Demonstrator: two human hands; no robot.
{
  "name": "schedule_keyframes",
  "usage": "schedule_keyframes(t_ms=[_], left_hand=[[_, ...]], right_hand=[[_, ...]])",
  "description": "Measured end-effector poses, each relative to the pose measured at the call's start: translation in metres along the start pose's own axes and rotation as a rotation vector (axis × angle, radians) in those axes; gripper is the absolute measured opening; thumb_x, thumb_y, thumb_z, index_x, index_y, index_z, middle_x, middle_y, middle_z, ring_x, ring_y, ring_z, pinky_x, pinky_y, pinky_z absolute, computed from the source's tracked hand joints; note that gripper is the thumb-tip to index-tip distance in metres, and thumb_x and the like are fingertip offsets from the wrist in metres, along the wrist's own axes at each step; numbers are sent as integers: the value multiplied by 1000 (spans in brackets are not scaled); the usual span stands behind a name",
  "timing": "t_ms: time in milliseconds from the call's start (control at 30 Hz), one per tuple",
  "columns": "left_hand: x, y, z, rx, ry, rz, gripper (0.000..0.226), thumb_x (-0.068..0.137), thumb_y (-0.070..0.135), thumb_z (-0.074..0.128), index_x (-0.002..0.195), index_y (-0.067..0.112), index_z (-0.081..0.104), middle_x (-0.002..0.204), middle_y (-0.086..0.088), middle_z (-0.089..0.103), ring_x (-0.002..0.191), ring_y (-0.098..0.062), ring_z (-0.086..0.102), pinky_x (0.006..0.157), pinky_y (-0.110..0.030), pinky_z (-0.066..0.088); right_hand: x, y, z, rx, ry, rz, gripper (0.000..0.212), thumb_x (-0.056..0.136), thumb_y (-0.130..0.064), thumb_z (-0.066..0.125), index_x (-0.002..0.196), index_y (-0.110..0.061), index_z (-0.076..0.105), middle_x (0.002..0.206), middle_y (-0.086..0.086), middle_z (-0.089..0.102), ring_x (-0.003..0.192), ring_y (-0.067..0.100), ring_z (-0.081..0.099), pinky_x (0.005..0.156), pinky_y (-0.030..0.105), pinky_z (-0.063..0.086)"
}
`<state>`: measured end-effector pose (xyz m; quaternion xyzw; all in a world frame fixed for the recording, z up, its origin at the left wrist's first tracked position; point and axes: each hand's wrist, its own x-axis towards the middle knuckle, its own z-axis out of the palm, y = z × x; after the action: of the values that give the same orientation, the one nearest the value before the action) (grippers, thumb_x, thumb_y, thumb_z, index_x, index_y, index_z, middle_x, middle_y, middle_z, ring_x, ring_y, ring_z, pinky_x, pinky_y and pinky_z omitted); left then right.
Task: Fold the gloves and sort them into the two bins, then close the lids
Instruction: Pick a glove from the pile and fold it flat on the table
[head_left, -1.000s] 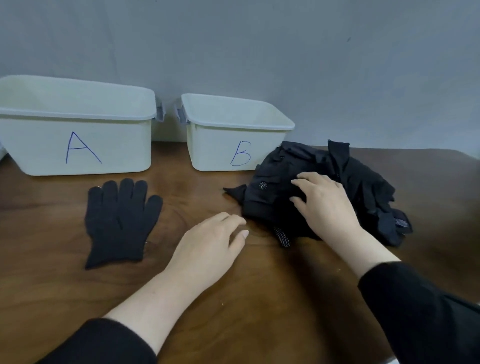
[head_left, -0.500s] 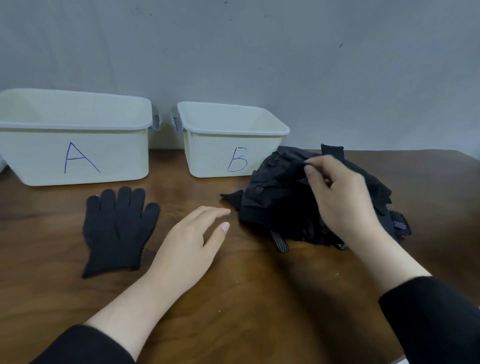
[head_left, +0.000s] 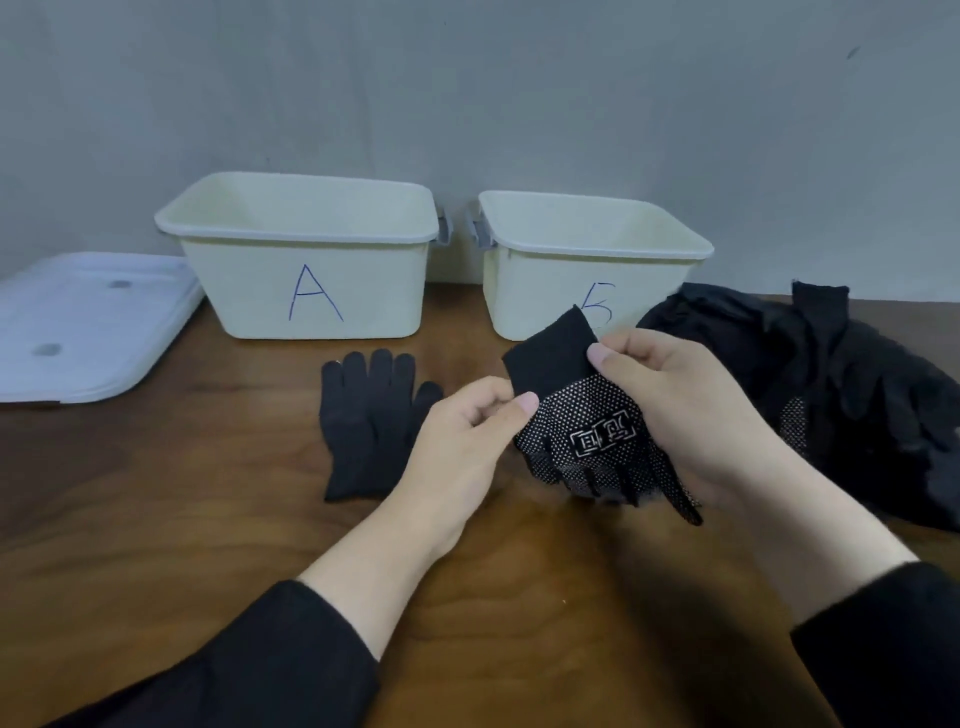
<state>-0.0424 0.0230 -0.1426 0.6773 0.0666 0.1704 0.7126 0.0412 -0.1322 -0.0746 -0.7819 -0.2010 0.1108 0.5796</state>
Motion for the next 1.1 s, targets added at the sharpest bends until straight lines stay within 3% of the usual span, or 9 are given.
schedule_keyframes(t_ms=[67,233,300,433,567,700,800,933,1100], left_hand=[[-1,3,-8,-64,25,4,21,101,29,57,85,20,70,87,-6,66,89,-17,61,83,-48,52],[-5,6,-24,38,71,14,14,98,32,61,89,27,70,79,3,64,79,-7,58,73,-29,45],[-9,7,-26,124,72,28,18,99,31,61,84,24,67,70,8,58,70,-2,54,66,-22,42],[-9,11,-26,180,118,74,20,99,28,59,82,34,66,71,21,61,72,5,56,67,-16,43],[-9,15,-29,193,74,87,44,102,11,51,113,53,57,108,48,59,114,23,49,95,-3,38],[-12,15,-34,226,-148,204,56,100,-2,40,134,42,53,153,27,37,141,13,28,117,-17,23],[-17,18,-39,291,-37,312,49,99,-4,41,124,29,67,144,20,54,137,4,42,116,-21,33],[-11,20,-93,432,433,356,29,99,12,46,100,26,71,103,19,72,102,-4,66,91,-27,52],[-10,-2,-182,936,198,128,23,100,24,55,117,35,67,121,24,63,115,2,56,97,-19,41]], right_hand=[[5,-1,9,14,-21,-10,18,99,-26,64,89,-17,75,85,2,77,79,16,71,83,39,55],[18,-9,17,-206,18,-135,15,95,-26,69,80,-24,73,62,-16,64,56,-5,55,58,6,39],[22,-8,18,-324,28,-158,13,93,-28,71,80,-26,73,55,-15,55,51,-2,49,54,9,37],[25,-11,29,-232,-59,-37,12,99,-22,62,98,-15,72,67,-4,73,57,9,65,57,28,55],[23,-23,37,-42,-177,45,36,101,-47,53,108,-17,71,99,-2,78,93,15,75,76,41,64],[26,-35,38,-28,-237,33,34,95,-53,60,104,-23,73,97,-6,77,97,12,74,83,43,62],[33,-39,42,-217,-166,-49,14,95,-22,63,106,-19,70,102,1,75,95,20,72,89,53,59],[42,-59,43,-341,-160,-145,30,91,-3,56,108,-23,71,111,-5,75,100,28,71,80,43,61],[62,-85,47,-434,-183,-276,9,90,-18,73,92,-26,76,84,-10,77,72,8,73,64,23,59]])
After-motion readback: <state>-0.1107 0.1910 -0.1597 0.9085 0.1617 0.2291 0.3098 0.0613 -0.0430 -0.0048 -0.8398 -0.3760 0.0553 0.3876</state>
